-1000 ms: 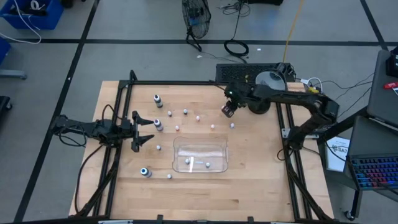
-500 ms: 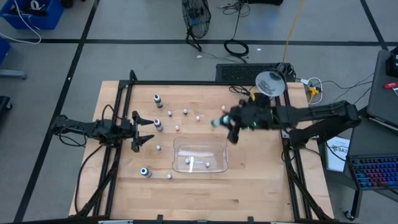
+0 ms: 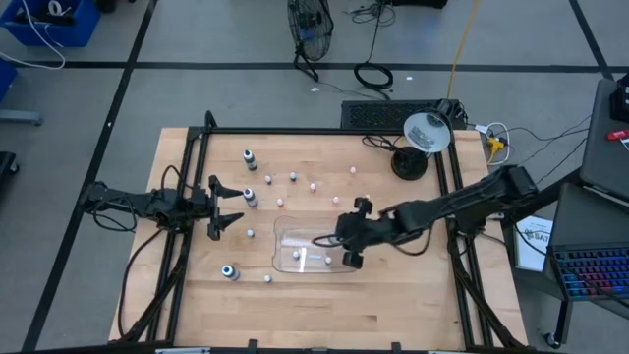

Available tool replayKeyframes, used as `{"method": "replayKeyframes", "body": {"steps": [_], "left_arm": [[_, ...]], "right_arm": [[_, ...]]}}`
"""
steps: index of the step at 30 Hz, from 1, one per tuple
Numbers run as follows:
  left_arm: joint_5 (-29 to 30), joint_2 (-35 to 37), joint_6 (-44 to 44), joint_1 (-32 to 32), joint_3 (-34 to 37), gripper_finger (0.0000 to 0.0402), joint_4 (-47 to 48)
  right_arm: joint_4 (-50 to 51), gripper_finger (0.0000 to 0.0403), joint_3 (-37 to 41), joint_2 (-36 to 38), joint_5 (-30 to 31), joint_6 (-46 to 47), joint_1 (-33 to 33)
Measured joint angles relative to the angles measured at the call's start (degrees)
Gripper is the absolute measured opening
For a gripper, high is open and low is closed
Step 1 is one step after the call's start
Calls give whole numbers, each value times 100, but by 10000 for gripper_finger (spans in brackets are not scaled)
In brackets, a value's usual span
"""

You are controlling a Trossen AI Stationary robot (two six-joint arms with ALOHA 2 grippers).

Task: Pick & Place food coloring
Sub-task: Put the big green food coloring bottle into the bin

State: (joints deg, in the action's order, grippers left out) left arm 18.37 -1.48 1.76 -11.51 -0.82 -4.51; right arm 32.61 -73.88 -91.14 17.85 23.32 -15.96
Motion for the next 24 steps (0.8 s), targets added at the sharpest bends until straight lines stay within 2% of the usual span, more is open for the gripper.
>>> {"method": "replayKeyframes", "body": {"steps": [8, 15, 24], "left_arm": [[0, -2, 1, 1, 0, 310, -2], [0, -2, 2, 0, 0, 310, 0], [0, -2, 2, 2, 0, 310, 0]], "right_arm": [[1392, 133, -1075, -1113, -316, 19, 227], [1679, 133, -1103, -1502, -453, 133, 506], [1563, 133, -1086, -1512, -617, 83, 549]]}}
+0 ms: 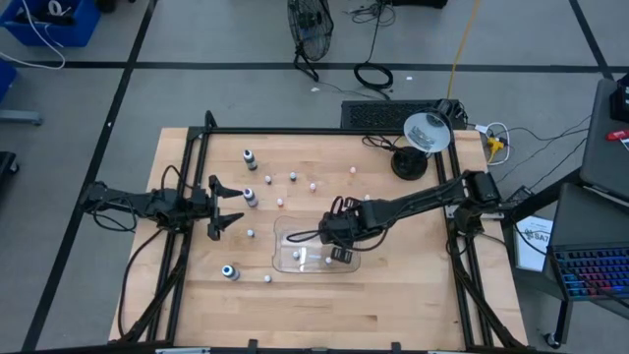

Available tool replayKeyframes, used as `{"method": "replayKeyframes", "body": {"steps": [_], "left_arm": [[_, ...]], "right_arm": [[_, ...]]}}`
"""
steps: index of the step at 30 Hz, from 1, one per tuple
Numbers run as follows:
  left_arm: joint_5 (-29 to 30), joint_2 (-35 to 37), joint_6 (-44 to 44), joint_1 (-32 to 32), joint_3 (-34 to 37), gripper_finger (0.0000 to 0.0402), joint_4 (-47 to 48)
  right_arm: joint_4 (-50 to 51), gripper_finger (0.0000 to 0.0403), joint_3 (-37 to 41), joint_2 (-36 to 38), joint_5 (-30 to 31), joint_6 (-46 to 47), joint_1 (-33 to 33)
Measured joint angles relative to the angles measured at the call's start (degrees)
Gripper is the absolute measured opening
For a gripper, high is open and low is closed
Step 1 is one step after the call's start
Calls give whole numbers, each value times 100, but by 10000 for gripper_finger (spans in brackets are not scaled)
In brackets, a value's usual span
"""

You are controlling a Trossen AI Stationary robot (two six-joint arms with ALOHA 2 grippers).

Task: Pick & Place food coloring
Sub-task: Put the big green food coloring bottle into the bin, then put the small blue food coloring bottle into the bin

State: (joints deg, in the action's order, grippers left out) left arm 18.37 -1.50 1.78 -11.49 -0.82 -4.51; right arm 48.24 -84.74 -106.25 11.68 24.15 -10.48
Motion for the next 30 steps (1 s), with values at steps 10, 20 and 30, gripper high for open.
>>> {"method": "replayKeyframes", "body": {"steps": [10, 20, 30], "left_arm": [[0, 0, -2, -1, 0, 310, 0], [0, 2, -2, -1, 0, 310, 0], [0, 2, -2, -2, 0, 310, -9]], "right_arm": [[-384, 133, 561, 26, -46, 71, 2], [-645, 209, 637, 69, -70, 436, 2], [-600, 241, 641, 766, 164, 557, -10]]}}
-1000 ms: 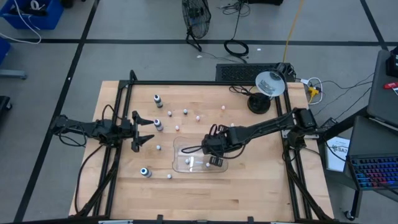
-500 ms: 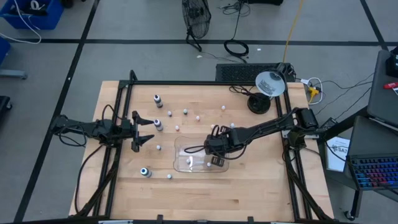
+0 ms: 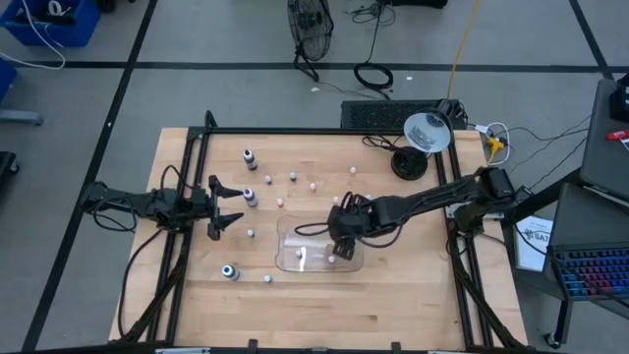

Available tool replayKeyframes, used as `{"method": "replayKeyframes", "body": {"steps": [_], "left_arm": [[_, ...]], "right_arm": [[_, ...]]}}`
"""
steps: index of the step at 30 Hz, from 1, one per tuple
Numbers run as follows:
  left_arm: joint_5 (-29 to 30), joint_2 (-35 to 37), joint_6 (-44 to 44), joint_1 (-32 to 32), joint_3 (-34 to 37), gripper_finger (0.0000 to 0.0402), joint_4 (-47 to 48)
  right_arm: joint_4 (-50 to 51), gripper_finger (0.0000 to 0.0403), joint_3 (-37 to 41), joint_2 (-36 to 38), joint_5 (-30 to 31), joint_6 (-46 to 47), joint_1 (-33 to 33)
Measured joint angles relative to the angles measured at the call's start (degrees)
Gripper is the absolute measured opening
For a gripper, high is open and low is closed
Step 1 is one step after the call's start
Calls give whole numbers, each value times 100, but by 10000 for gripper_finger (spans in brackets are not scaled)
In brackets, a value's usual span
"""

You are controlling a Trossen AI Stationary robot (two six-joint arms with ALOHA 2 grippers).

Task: Pick & Place food coloring
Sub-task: Put the small blue food coloring bottle into the bin

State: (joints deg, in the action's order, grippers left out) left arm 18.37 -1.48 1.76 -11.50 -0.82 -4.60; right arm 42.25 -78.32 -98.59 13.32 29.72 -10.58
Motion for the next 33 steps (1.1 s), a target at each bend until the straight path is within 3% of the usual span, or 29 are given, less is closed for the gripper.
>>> {"method": "replayKeyframes", "body": {"steps": [3, 9, 14, 24, 27, 33], "left_arm": [[0, 0, 0, 1, 0, 310, 11], [0, 0, 0, 2, 0, 310, 10], [0, 0, 1, 0, 0, 310, 11], [0, 0, 0, 0, 0, 310, 9], [0, 0, 0, 0, 0, 310, 9], [0, 0, 0, 0, 0, 310, 9]], "right_arm": [[293, 224, -9, 324, 115, -46, -3], [1692, 197, 56, 940, 1222, 85, 163], [1709, 187, 578, 1352, 1336, 99, 692], [0, 194, 2032, 1456, 123, -808, 2258], [-594, 192, 2362, 1456, -403, -925, 2438], [-805, 190, 2627, 1458, -457, -949, 2477]]}}
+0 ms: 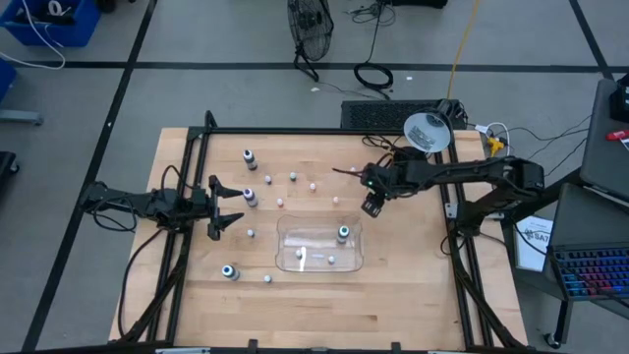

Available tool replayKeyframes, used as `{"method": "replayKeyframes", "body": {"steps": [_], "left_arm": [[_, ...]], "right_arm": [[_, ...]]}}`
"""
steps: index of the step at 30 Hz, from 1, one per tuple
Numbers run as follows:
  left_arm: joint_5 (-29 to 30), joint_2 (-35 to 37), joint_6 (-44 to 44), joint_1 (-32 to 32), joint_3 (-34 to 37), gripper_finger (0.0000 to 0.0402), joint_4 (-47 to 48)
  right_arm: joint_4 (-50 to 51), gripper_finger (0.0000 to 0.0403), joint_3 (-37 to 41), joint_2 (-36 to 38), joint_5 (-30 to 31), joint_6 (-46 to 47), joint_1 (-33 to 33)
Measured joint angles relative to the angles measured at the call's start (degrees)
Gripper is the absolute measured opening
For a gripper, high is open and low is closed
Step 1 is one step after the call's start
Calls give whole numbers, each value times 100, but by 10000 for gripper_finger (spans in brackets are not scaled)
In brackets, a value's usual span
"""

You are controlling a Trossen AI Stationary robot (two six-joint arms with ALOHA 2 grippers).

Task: Pick & Place food coloring
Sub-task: Put the small blue food coloring bottle into the bin

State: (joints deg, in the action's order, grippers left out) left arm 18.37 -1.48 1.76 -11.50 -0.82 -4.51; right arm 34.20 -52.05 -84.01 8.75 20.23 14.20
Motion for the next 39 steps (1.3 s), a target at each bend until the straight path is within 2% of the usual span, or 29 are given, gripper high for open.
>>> {"method": "replayKeyframes", "body": {"steps": [11, 21, 39], "left_arm": [[0, 0, 0, 0, 0, 310, 0], [0, 0, 0, 1, 0, 310, -1], [0, -1, 0, 0, 0, 310, 1]], "right_arm": [[-289, 192, 33, 2, 4, 138, -227], [-570, 188, 37, -394, 13, -130, -227], [-641, 171, 35, -389, 22, -186, -177]]}}
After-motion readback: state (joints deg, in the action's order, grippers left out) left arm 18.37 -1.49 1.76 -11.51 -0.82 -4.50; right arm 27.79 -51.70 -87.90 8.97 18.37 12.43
